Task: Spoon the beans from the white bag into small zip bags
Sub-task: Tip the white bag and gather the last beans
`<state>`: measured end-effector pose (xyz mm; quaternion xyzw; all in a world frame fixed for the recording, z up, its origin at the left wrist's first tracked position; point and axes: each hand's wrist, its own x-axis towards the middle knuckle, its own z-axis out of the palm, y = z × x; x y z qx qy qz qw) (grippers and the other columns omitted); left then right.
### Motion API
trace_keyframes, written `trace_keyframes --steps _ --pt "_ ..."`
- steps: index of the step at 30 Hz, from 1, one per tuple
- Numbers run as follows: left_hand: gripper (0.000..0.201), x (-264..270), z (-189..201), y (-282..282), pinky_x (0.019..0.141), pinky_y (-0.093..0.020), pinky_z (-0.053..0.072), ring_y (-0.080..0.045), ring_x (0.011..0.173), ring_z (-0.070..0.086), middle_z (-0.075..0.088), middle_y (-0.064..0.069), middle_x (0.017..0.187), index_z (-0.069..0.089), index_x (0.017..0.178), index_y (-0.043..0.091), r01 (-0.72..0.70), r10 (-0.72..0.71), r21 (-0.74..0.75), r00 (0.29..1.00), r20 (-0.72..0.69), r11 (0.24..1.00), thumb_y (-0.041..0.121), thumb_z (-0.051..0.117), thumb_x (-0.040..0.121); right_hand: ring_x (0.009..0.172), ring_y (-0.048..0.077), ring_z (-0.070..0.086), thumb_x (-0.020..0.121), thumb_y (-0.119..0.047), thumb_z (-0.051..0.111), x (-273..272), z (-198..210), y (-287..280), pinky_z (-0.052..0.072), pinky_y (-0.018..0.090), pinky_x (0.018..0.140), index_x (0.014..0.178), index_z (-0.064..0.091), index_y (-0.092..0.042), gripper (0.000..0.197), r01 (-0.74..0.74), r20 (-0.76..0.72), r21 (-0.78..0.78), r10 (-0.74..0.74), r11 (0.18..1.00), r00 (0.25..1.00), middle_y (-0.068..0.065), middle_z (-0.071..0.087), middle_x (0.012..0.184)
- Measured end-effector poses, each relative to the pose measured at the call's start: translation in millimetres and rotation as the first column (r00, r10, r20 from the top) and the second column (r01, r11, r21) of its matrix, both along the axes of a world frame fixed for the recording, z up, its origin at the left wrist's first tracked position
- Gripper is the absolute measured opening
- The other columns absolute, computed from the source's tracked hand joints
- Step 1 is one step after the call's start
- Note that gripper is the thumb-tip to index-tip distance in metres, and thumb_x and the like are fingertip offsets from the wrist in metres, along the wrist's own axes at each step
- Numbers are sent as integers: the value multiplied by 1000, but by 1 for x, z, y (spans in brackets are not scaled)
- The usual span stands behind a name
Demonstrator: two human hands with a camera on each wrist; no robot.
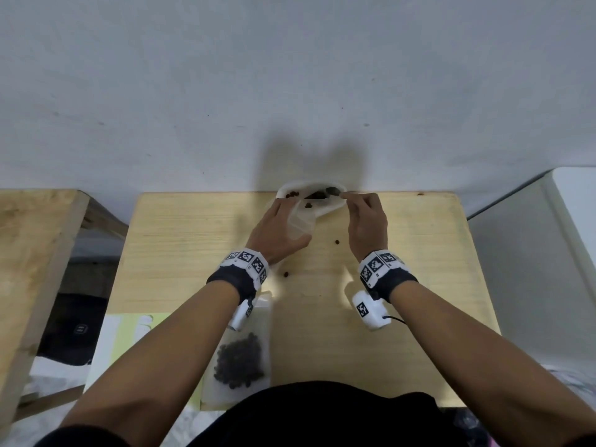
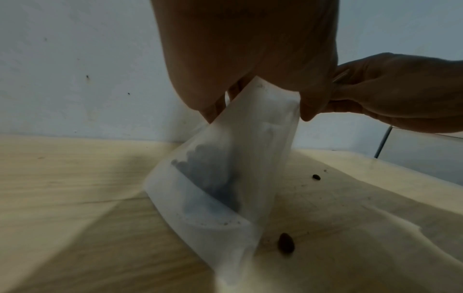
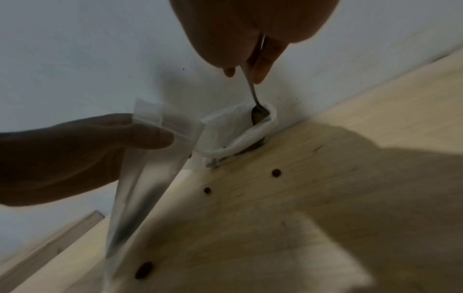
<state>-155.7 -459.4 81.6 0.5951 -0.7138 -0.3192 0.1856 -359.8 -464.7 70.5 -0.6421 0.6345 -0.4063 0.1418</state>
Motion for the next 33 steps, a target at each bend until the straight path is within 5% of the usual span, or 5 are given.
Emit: trace_keyframes --steps 7,11,17,24,33 --pt "74 -3 -4 -3 84 -33 49 -22 114 54 43 -1 142 41 140 18 -1 1 3 1000 -13 1000 37 76 78 84 14 68 102 -16 44 0 -7 -18 53 25 82 109 69 -13 26 194 291 282 -276 940 916 9 71 98" --pt "69 -2 -7 -8 82 -29 44 -22 113 54 44 -3 141 44 137 16 -22 22 25 1000 -20 999 32 76 78 81 10 69 103 -18 44 -6 -8 -26 45 3 70 109 70 -9 28 207 320 396 -346 895 882 5 73 91" --pt "71 -1 -12 -13 95 -35 47 -21 121 50 44 -2 139 44 138 16 -43 45 54 999 -30 998 33 76 77 82 22 68 100 -23 43 -6 -7 -28 54 38 79 98 66 -20 24 147 191 189 -183 971 964 5 68 95" --pt "67 -5 -7 -9 94 -28 43 -21 119 50 49 -5 134 47 135 12 -35 35 1 997 -64 999 29 77 78 77 9 54 101 -16 47 -12 2 -12 39 18 73 101 68 -10 23 27 78 69 -32 997 996 5 62 99" --pt "75 -6 0 2 92 -21 37 -13 118 48 44 0 140 42 143 14 39 -38 13 997 -72 999 36 77 80 85 14 62 99 -17 50 -17 4 6 47 18 75 108 71 -6 25 -216 -17 -24 216 976 976 5 62 100"
